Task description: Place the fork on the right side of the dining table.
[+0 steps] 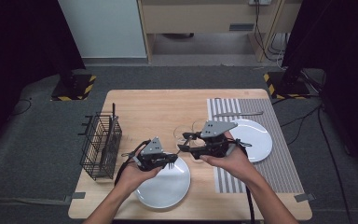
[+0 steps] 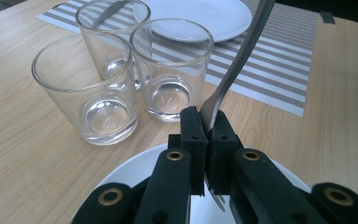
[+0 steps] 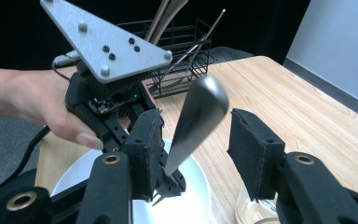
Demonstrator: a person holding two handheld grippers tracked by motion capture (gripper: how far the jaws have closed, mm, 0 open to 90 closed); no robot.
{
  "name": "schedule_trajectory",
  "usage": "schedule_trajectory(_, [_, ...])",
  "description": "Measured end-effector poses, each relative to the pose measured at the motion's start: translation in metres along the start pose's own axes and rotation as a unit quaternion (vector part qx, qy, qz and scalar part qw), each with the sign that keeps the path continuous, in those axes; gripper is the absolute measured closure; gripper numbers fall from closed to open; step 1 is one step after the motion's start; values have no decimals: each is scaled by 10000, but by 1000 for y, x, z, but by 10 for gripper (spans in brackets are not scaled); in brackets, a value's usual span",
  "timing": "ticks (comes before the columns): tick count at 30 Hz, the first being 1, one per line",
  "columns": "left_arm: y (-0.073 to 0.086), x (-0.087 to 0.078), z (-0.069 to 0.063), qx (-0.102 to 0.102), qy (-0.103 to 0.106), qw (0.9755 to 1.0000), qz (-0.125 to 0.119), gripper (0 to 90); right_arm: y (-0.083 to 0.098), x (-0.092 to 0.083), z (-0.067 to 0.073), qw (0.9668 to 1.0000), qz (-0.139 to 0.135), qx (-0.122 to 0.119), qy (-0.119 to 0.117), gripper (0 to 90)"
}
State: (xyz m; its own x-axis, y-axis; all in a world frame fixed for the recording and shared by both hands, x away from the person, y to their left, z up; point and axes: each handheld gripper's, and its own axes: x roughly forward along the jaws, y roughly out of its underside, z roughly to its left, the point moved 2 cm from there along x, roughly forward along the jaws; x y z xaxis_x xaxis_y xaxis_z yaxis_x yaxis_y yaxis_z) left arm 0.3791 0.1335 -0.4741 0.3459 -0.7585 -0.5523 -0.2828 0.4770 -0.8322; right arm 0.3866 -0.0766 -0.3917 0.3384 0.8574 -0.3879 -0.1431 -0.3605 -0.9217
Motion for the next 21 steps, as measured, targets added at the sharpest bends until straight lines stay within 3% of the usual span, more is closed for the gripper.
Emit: schedule_trajectory(21, [6, 6, -3, 90, -118, 9996, 236, 874, 1, 2, -3, 9996, 167, 75, 235, 537])
